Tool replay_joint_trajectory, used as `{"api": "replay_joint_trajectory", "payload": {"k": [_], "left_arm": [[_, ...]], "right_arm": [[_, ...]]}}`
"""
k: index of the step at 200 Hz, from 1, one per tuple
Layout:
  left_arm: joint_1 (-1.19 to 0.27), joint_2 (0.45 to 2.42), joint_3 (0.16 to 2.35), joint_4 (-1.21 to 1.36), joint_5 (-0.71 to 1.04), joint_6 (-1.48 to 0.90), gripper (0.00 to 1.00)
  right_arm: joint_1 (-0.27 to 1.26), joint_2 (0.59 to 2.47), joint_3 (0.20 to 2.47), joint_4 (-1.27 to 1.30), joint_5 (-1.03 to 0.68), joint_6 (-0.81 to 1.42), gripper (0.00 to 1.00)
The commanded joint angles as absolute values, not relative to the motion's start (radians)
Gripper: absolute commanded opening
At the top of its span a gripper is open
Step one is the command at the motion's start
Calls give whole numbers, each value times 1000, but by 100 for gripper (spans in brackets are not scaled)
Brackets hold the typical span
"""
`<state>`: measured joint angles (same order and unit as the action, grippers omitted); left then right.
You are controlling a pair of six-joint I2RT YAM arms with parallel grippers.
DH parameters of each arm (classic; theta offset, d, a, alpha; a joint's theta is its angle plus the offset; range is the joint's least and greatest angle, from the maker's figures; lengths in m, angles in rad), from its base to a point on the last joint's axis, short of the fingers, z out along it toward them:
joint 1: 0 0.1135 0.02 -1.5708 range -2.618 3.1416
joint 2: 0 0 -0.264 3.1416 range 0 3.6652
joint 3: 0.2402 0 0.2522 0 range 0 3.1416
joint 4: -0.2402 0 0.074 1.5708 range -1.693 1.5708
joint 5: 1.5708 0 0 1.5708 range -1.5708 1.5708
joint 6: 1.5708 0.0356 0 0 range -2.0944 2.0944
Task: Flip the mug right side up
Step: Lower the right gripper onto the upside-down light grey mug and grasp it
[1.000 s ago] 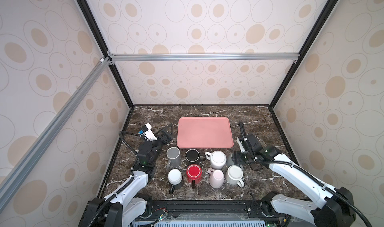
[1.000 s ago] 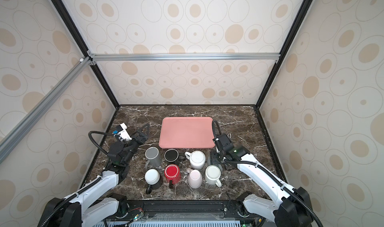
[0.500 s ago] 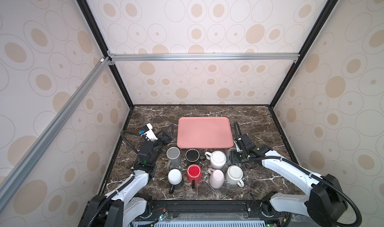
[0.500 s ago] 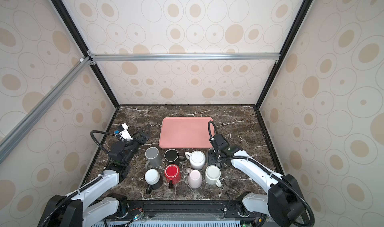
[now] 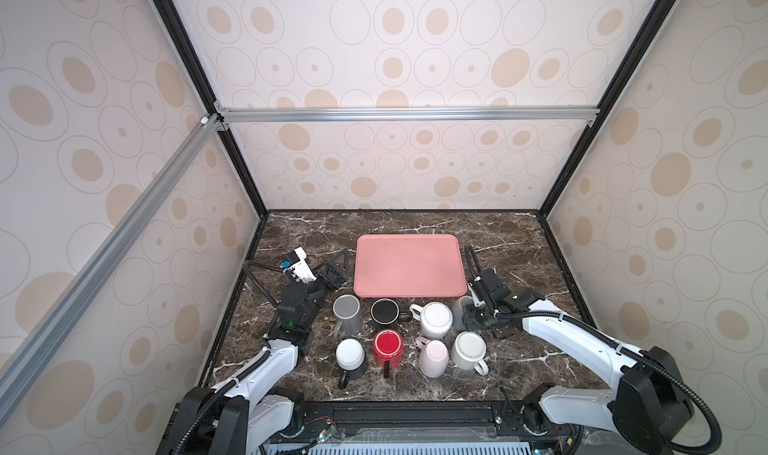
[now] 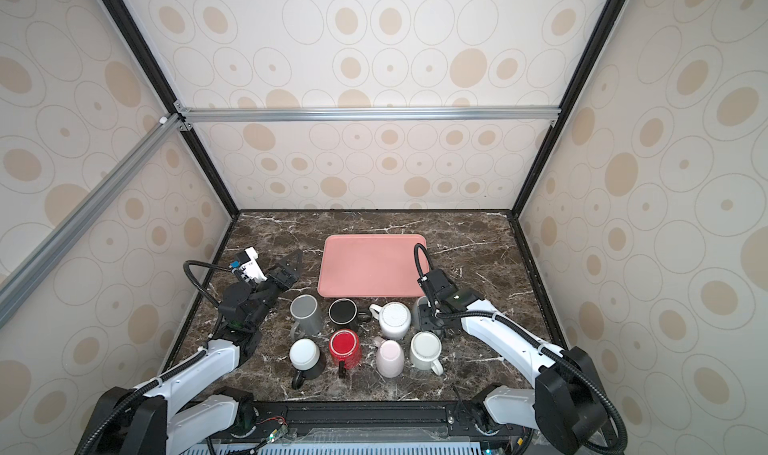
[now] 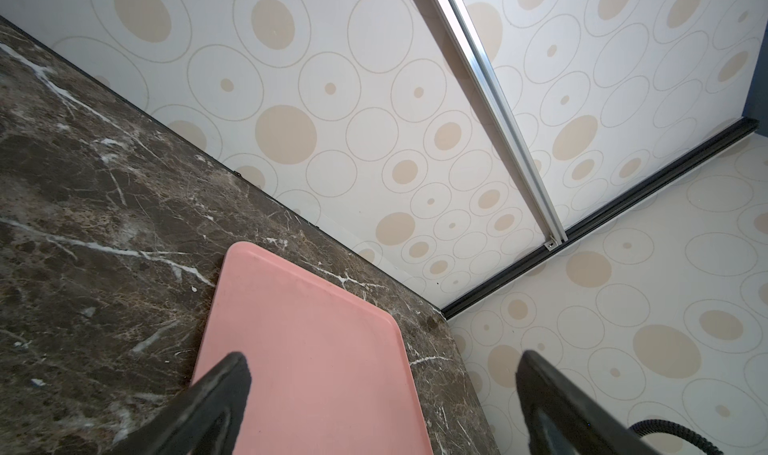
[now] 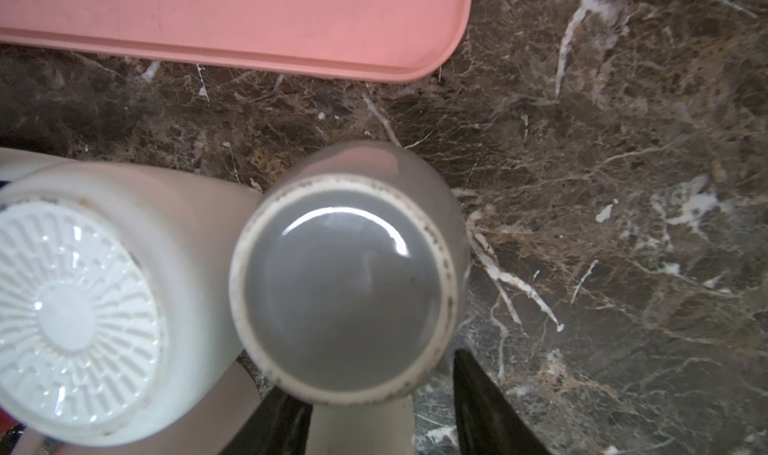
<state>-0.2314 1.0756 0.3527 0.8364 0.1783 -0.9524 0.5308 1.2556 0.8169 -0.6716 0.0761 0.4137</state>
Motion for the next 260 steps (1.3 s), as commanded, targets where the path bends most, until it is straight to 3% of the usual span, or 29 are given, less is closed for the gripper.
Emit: {"api": "replay_joint_trajectory", "payload": {"k": [1,171,260], "left_arm": [[-236,1078,388,867,189,-953,99],[-236,1080,387,874,193,-955,99],[-236,1065,396,882,210,-960,99]], "right_arm": [[526,1277,817,-686,84,386,49],[524,1354,809,-642,194,393,24],[524,1299,790,-632,254,412,0]]}}
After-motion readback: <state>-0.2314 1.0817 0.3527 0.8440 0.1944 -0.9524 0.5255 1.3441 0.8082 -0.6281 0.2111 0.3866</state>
